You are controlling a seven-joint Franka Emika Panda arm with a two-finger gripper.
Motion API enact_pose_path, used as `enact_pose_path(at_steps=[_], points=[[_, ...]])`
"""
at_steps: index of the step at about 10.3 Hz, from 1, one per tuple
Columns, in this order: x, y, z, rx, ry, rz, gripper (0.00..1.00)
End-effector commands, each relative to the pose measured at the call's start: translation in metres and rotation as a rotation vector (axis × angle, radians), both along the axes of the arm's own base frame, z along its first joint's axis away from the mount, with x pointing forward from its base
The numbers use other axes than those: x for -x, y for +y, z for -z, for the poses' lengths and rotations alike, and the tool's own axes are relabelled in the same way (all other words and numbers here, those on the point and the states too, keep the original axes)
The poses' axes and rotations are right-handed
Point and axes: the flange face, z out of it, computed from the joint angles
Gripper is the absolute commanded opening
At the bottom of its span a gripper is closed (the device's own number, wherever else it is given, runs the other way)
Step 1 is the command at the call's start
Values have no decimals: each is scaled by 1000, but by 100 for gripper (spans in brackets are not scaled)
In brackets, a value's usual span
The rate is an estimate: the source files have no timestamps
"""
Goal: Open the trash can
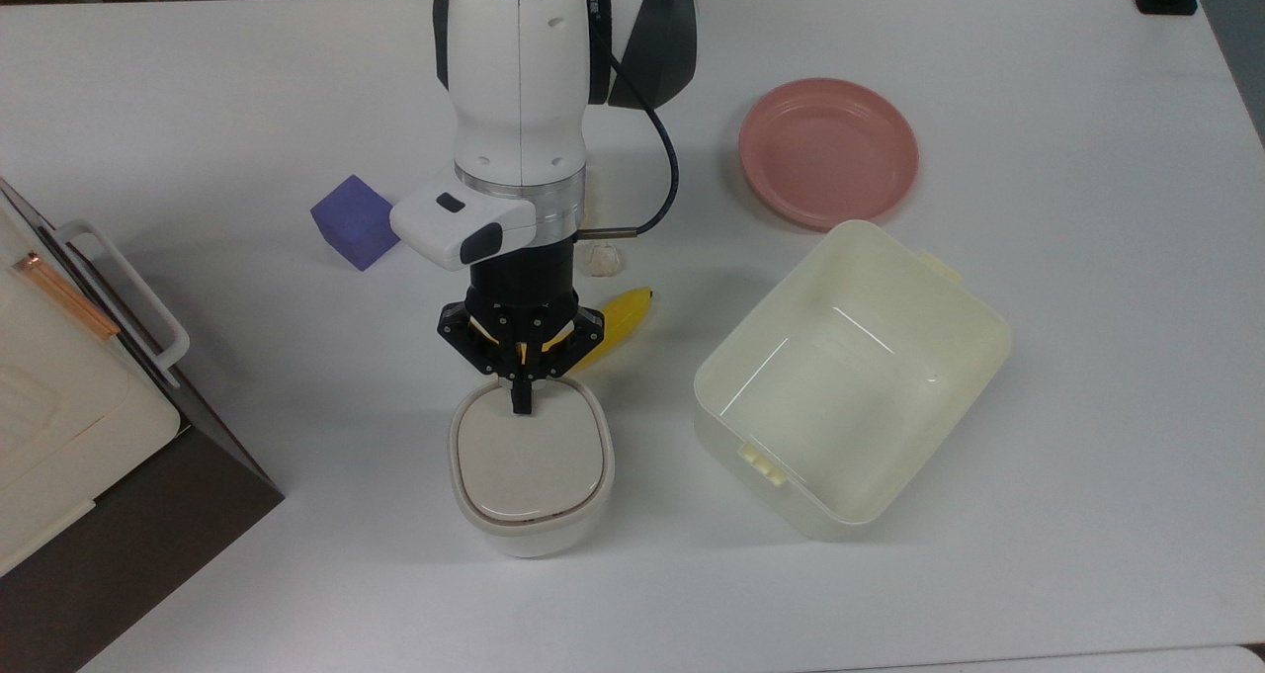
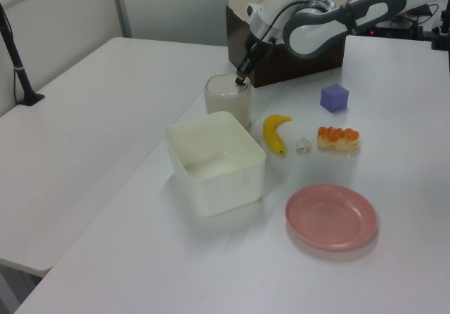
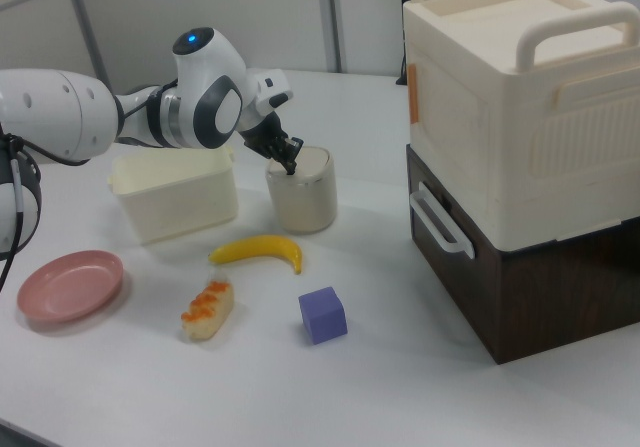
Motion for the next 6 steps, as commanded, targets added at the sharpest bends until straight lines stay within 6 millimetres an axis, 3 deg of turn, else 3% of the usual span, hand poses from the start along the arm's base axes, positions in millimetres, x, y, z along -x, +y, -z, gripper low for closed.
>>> enact_pose_path(at_steps=[1, 3, 6], points=[[0, 2, 14, 19, 12, 2, 0], [-1, 3, 24, 19, 26, 1, 0], [-1, 2, 23, 15, 24, 7, 0]])
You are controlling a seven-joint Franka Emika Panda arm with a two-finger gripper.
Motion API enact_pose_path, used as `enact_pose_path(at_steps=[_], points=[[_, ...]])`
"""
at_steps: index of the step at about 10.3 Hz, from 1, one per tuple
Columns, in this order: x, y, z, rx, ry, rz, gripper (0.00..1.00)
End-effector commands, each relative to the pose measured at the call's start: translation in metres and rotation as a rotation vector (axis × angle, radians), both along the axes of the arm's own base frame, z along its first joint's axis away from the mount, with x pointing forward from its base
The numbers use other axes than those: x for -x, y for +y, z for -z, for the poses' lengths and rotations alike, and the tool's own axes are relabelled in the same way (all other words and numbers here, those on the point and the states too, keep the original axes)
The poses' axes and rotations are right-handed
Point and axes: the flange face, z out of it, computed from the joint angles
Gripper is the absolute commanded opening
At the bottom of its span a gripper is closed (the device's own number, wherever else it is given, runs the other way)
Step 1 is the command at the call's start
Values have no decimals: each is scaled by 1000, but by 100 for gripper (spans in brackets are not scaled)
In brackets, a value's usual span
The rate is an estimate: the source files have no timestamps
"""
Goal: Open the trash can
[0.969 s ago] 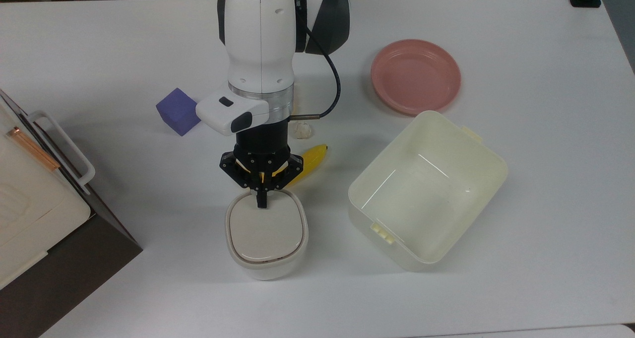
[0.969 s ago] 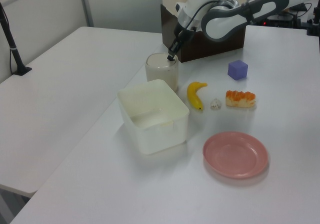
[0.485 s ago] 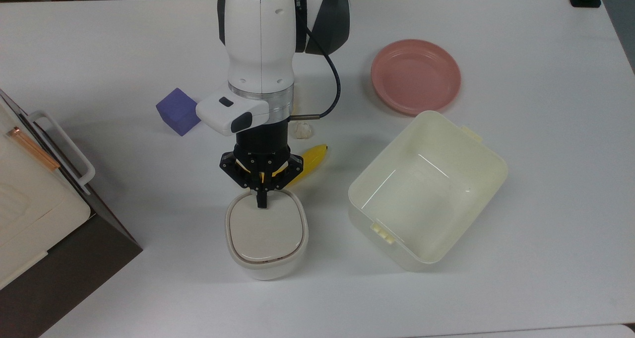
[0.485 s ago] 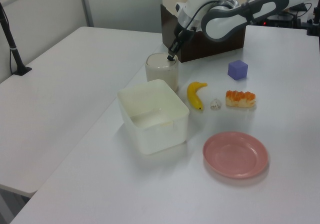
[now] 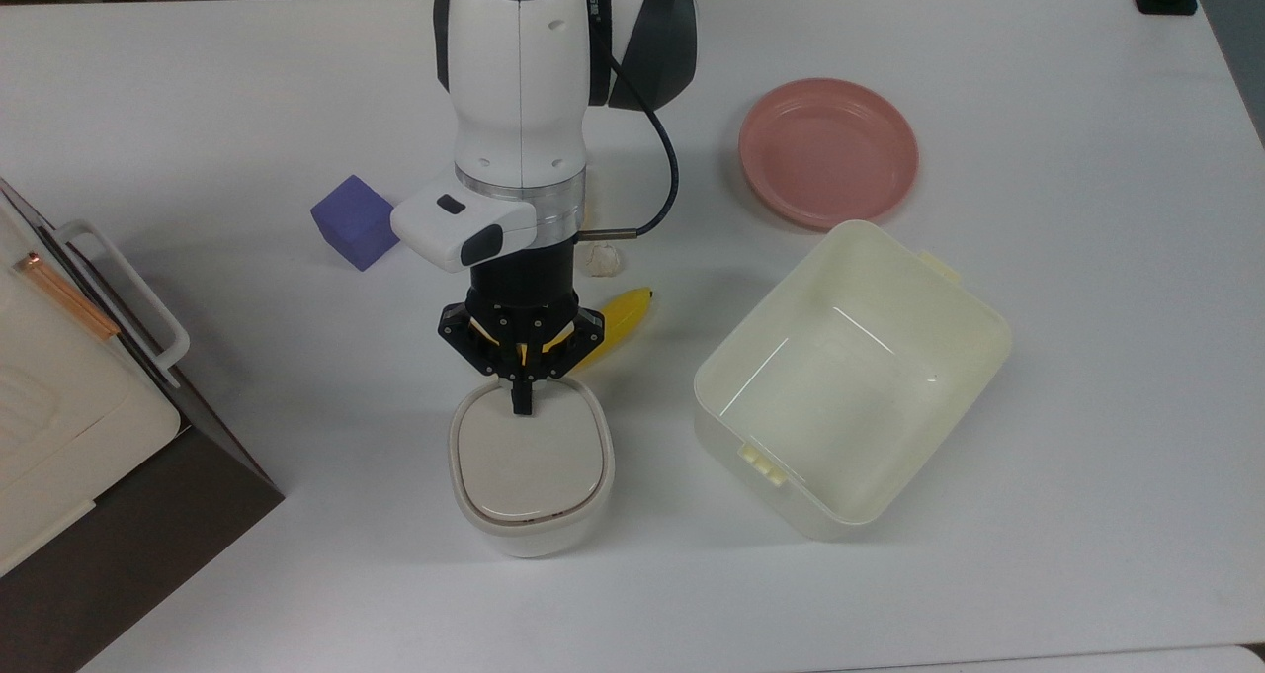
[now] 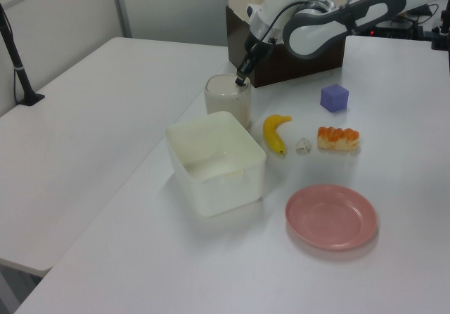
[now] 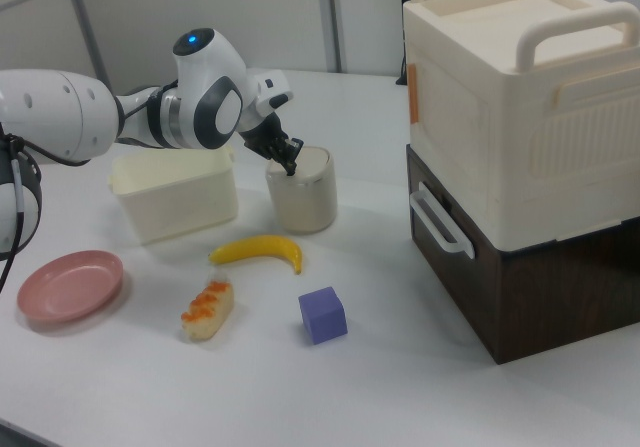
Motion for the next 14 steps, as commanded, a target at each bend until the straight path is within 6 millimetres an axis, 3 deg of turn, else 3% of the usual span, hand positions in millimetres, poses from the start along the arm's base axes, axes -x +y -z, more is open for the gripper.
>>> enact_pose_path(at_steps=[1, 2, 6, 11, 13, 14], points=[[0, 0, 11, 6, 11, 17, 0], [1, -3, -2, 3, -7, 20, 0], [1, -4, -13, 2, -24, 22, 0], [7, -6, -43, -3, -59, 29, 3], [12, -7, -53, -21, -44, 67, 28], [16, -7, -58, -26, -21, 83, 47]])
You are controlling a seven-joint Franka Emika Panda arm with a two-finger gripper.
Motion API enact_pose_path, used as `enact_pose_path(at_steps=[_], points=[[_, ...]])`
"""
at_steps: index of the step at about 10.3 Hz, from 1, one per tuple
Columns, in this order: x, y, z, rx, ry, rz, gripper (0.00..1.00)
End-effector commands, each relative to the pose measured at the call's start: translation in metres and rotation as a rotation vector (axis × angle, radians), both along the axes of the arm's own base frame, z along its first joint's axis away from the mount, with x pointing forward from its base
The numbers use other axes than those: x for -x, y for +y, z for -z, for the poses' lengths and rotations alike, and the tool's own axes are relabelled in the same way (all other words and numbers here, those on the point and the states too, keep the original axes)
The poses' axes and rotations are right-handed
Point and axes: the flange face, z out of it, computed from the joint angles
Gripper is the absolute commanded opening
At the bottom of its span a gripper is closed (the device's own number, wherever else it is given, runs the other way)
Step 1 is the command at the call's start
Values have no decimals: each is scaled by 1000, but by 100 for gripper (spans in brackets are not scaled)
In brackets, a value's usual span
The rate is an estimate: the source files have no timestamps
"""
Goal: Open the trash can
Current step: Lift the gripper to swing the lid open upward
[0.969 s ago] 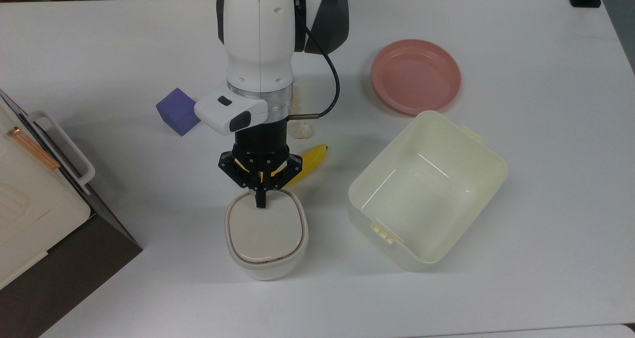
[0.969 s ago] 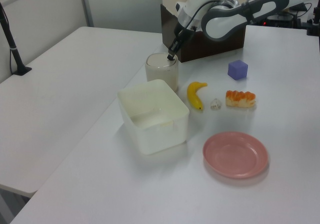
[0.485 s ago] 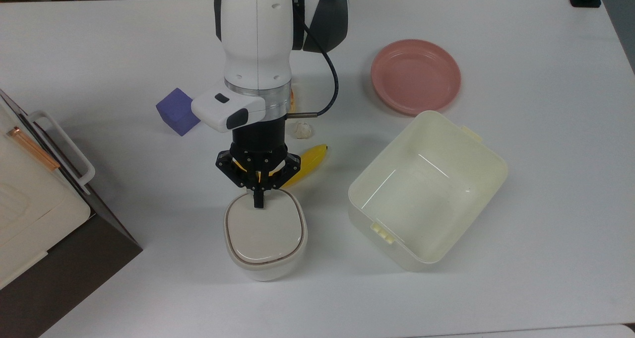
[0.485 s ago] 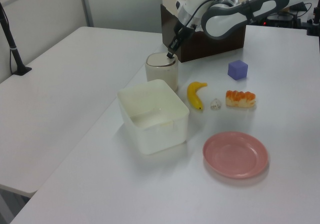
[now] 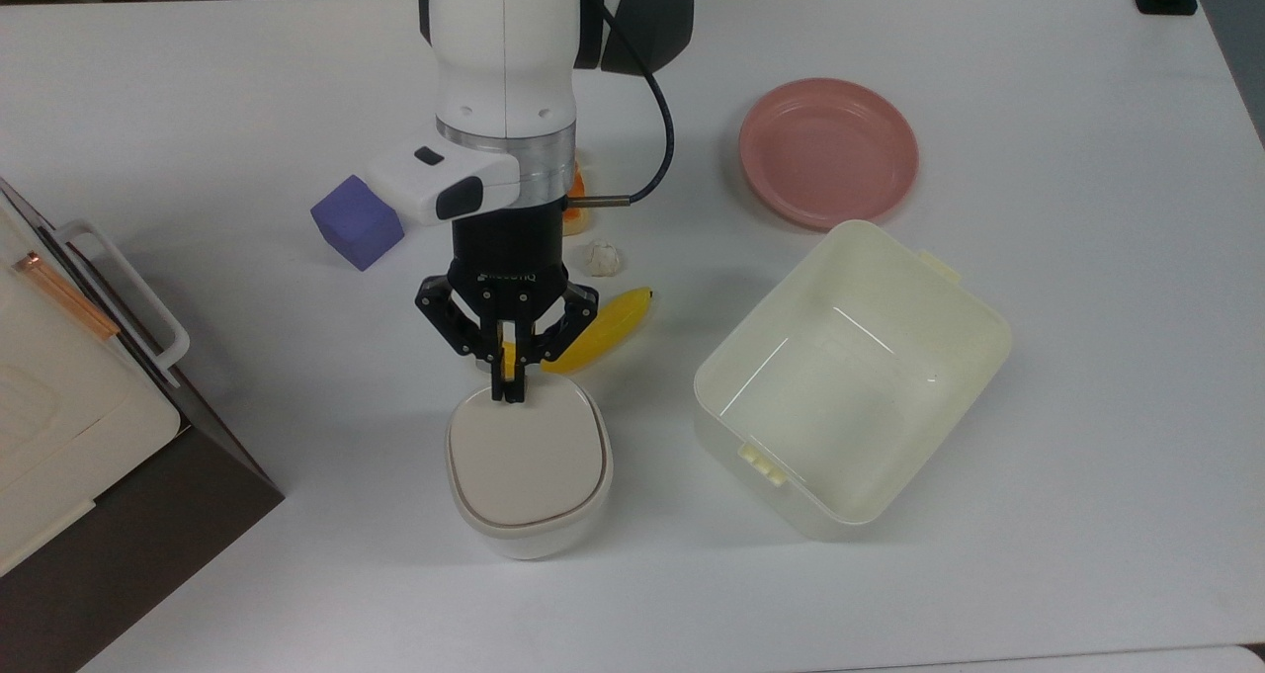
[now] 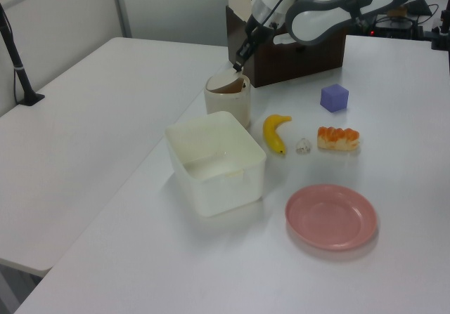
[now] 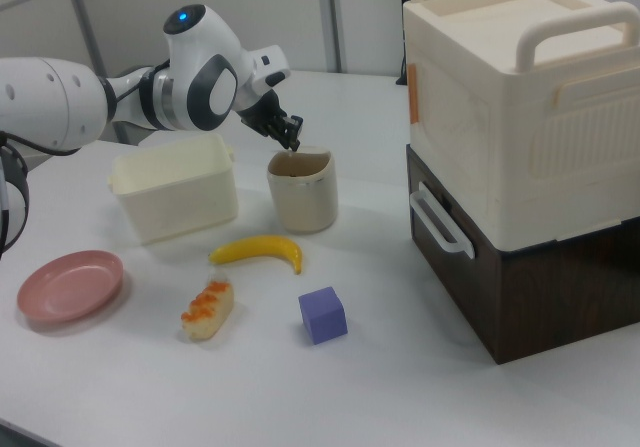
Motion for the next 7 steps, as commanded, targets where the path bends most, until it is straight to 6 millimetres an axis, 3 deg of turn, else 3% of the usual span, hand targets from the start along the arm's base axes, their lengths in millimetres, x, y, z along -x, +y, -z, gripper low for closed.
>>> enact_pose_path(at_steps=[1, 2, 7], points=[[16, -2, -16, -13, 70, 58, 74], [18, 0, -15, -10, 94, 57, 100], [37, 4, -22, 1, 234, 63, 100]])
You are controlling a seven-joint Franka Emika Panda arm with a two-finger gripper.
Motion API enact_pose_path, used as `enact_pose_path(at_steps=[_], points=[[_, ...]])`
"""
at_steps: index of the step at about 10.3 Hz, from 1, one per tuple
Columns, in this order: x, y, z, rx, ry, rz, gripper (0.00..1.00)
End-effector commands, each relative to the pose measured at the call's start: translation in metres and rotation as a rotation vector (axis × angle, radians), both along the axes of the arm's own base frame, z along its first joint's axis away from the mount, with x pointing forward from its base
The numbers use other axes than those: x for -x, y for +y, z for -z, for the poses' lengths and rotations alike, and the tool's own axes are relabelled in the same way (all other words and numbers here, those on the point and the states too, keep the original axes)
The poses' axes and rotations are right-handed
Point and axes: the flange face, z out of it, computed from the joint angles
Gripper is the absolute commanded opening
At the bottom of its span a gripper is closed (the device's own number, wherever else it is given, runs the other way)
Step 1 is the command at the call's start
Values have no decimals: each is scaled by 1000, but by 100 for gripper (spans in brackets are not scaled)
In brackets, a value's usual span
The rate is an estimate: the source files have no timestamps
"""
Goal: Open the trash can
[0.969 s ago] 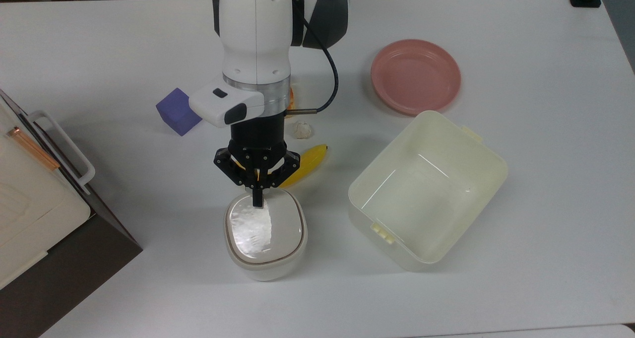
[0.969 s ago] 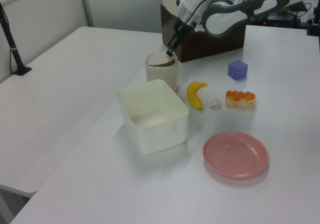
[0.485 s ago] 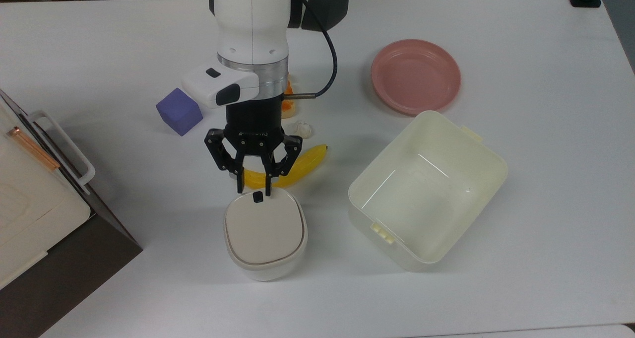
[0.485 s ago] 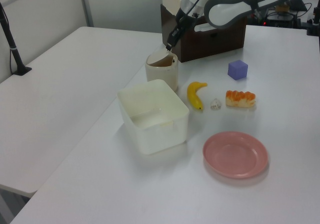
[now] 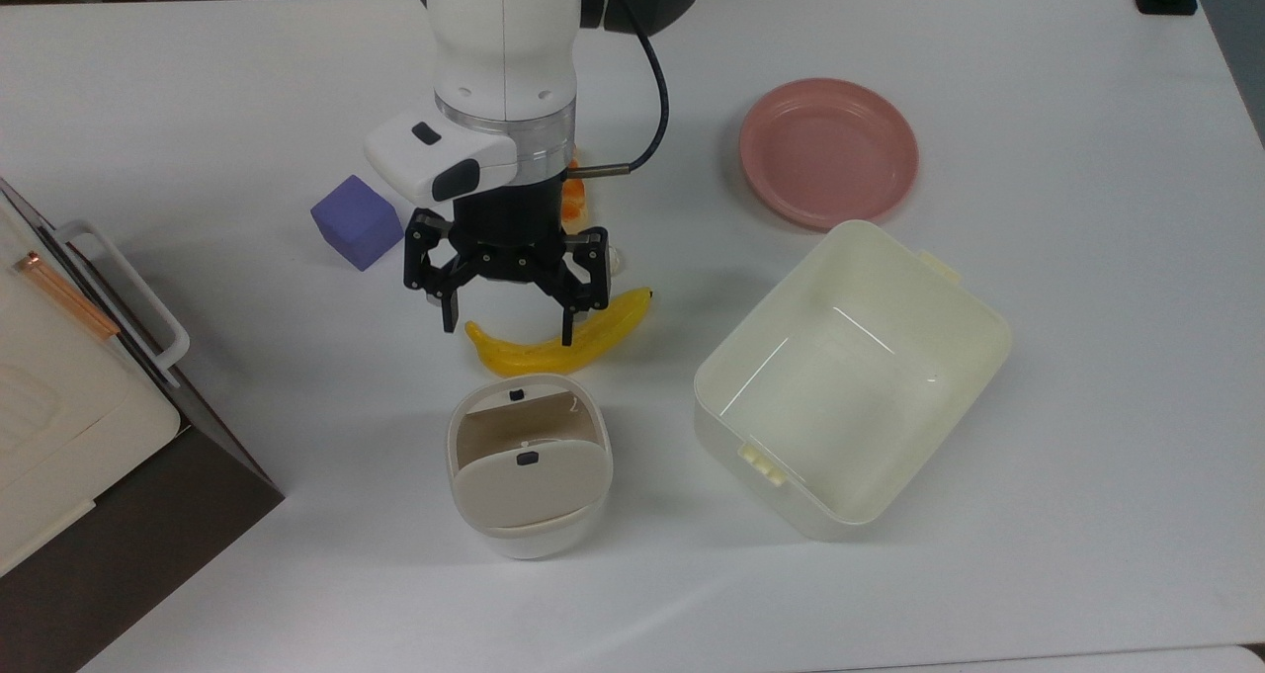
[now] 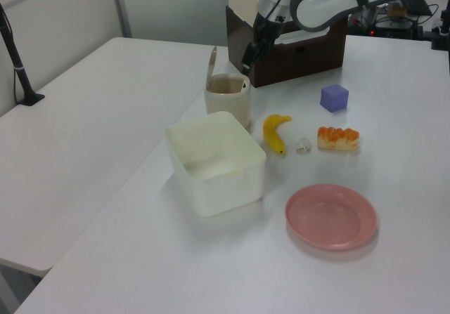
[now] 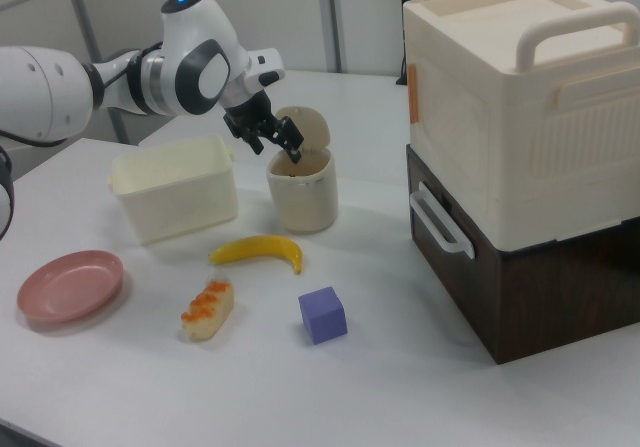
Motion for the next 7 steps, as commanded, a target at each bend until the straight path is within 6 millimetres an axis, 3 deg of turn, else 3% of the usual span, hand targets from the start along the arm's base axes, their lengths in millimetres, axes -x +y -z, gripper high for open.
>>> enact_pose_path(at_steps=[1, 2, 5, 7], points=[[22, 5, -12, 8, 108, 17, 100], [26, 8, -8, 13, 152, 15, 100], [56, 9, -25, 23, 315, 28, 100], [66, 9, -30, 27, 360, 27, 100]])
